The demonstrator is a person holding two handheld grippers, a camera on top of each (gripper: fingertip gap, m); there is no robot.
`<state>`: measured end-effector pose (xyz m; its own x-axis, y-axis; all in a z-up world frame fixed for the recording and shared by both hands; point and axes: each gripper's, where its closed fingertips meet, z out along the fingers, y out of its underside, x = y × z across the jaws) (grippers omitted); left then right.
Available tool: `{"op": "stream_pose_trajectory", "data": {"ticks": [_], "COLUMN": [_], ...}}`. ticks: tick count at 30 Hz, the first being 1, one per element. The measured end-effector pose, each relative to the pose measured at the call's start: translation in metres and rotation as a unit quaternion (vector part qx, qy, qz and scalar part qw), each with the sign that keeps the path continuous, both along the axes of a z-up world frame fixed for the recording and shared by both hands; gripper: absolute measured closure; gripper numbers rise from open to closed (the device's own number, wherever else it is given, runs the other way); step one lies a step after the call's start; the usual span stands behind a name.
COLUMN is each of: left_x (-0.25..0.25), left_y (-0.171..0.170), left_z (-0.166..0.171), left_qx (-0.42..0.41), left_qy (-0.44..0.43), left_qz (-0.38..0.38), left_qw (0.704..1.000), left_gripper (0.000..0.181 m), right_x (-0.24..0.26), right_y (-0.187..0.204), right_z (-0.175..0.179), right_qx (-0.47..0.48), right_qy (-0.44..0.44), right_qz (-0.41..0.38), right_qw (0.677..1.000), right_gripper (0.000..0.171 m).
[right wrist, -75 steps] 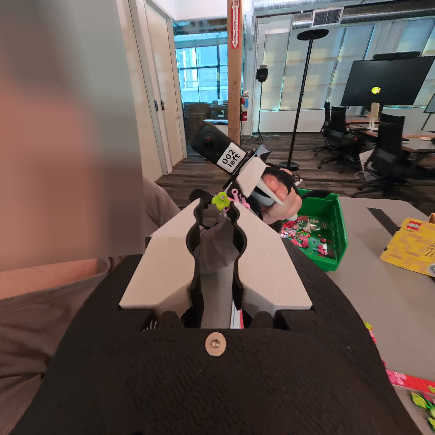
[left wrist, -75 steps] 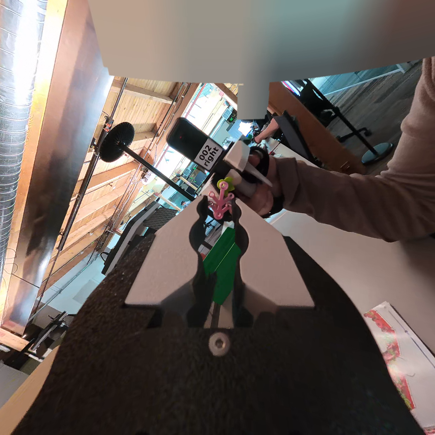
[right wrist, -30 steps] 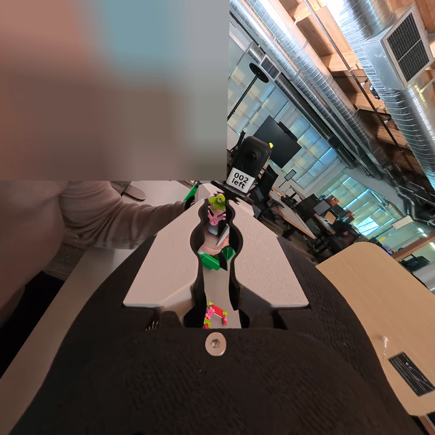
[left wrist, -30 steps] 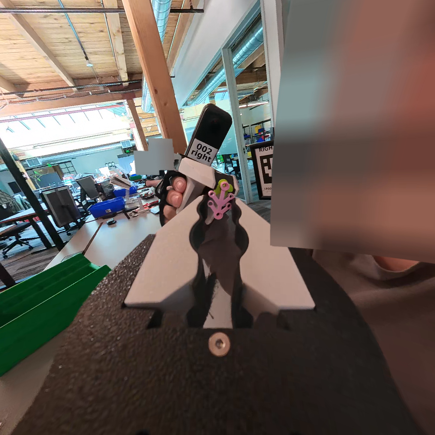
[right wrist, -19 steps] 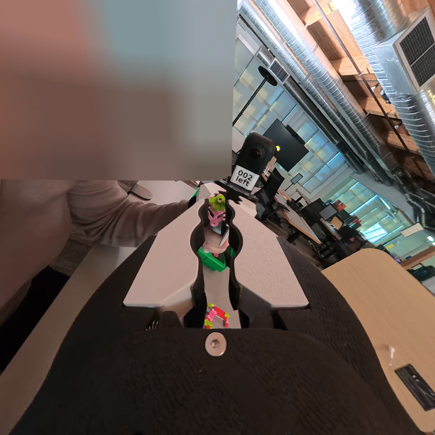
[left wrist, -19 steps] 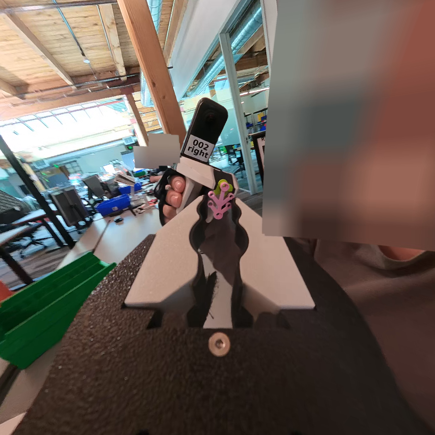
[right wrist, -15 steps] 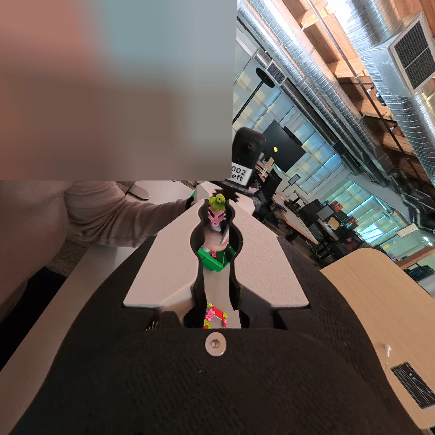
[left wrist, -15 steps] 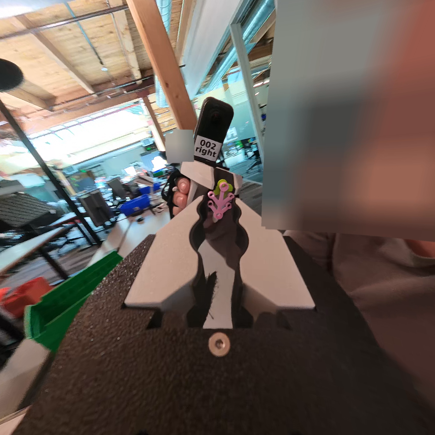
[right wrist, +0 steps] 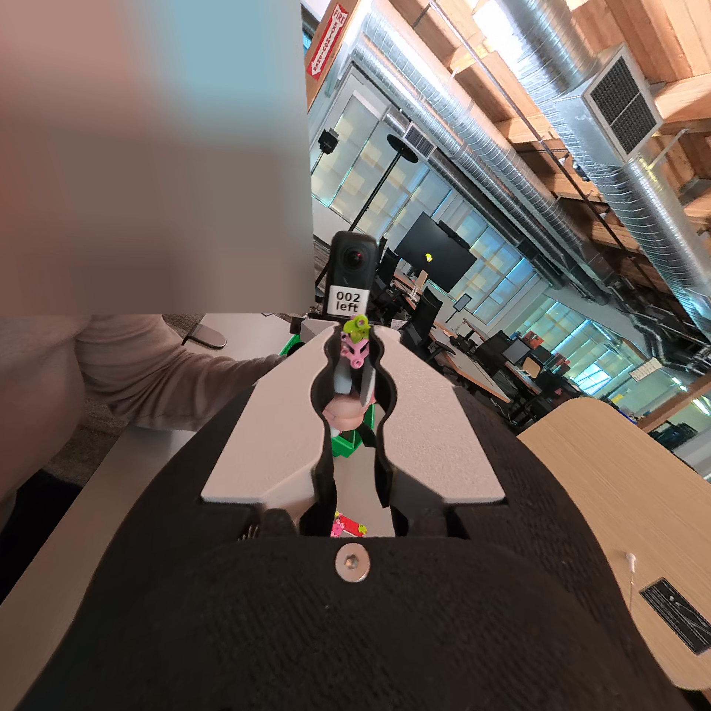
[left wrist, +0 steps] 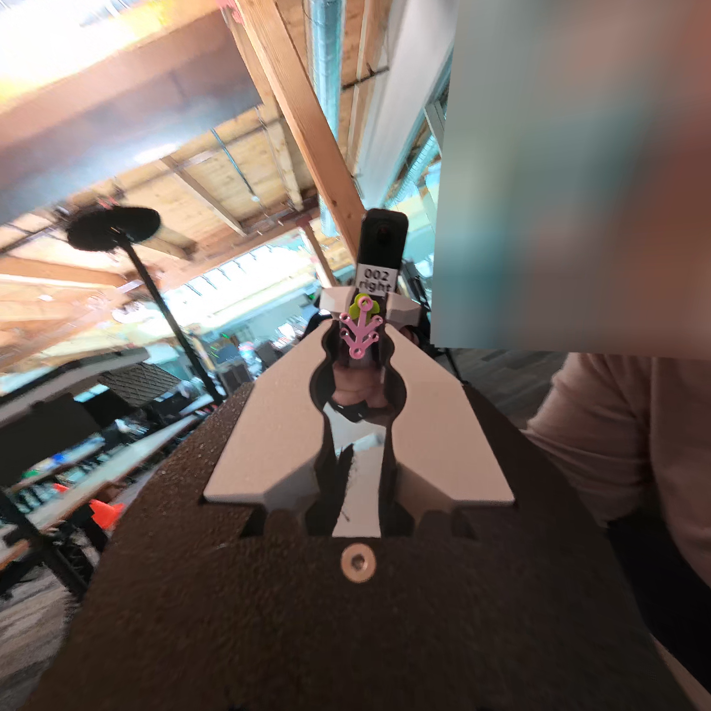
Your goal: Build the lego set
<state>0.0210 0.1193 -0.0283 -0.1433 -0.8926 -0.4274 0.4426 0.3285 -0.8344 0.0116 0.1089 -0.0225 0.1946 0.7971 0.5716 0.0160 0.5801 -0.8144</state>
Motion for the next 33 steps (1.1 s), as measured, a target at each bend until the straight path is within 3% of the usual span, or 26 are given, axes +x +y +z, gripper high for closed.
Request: {"op": "stream_pose_trajectory", "data": {"ticks": [6,11,14,18,27,33], "left_x": [-0.005,-0.014,-0.014,-0.011,-0.009,-0.008], "left_y": [0.014,0.033,0.033,0.032,0.030,0.027], "left_z": [0.017,0.026,0.026,0.025,0.025,0.023], "left_qx": [0.032,0.106,0.144,0.172,0.189,0.204], "left_qy": [-0.114,-0.186,-0.202,-0.203,-0.200,-0.197], "left_qz": [0.103,0.290,0.344,0.368,0.376,0.366], "left_qw": [0.988,0.933,0.906,0.891,0.885,0.886], "left_gripper": [0.163,0.163,0.163,0.163,0.163,0.163], "right_x": [0.001,-0.009,-0.017,-0.019,-0.020,-0.021], "right_y": [0.006,0.014,0.019,0.024,0.024,0.021], "right_z": [0.010,0.025,0.024,0.025,0.021,0.018], "right_qx": [0.013,0.113,0.158,0.188,0.188,0.202], "right_qy": [0.033,0.061,0.044,0.034,0.021,0.002], "right_qz": [-0.019,-0.130,-0.194,-0.243,-0.239,-0.234], "right_qw": [0.999,0.983,0.967,0.951,0.952,0.951], "right_gripper": [0.142,0.139,0.142,0.146,0.164,0.166]}}
